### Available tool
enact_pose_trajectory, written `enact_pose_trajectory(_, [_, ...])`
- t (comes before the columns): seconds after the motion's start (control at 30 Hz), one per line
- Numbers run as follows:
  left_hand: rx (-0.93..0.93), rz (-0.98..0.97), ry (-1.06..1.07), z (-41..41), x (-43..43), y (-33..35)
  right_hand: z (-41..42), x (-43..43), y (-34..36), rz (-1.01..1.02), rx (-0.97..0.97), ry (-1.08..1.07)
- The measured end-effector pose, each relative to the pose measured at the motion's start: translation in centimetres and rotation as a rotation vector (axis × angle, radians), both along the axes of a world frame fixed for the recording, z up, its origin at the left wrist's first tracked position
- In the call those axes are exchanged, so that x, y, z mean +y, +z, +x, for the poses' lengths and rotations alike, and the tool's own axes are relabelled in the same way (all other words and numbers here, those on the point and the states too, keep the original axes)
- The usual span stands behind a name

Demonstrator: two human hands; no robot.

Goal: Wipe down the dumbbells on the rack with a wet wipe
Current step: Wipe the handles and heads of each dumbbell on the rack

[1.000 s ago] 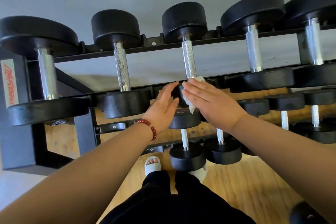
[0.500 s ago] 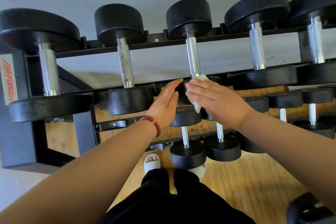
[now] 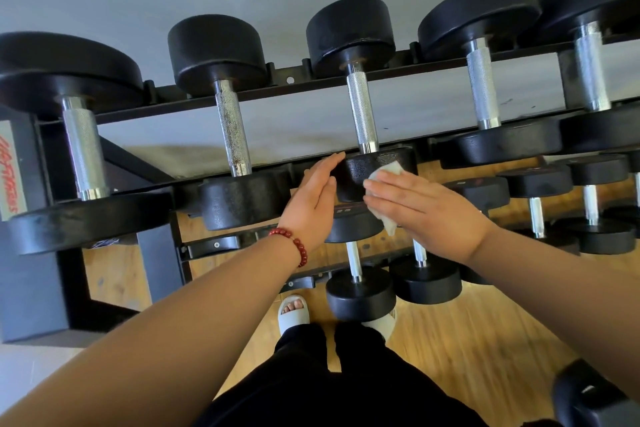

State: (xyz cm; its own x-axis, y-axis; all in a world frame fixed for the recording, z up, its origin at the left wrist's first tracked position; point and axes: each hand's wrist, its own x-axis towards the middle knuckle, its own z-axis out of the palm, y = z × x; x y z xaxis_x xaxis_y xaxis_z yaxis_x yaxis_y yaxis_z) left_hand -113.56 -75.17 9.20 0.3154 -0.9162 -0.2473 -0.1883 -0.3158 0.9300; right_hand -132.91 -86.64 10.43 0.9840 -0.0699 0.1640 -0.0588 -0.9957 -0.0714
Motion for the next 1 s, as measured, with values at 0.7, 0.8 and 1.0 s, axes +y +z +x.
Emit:
enact_pose_trajectory(0.7, [-0.107,0.017,-0.057,0.0,0.1,0.2,2.4,5.6,-0.5,0.238,-0.246,-0.627])
enact_pose_trajectory(0.8, [-0.178,0.031,-0.057,-0.4,0.1,0.5,1.3,5.6,-0.9,0.185,-0.213,-0.586])
enact_pose_trajectory(1.0, [-0.32,0.045,0.051,-3.0,-0.4,1.4,0.4,2.0,-0.5,0.122,-0.111,-0.4])
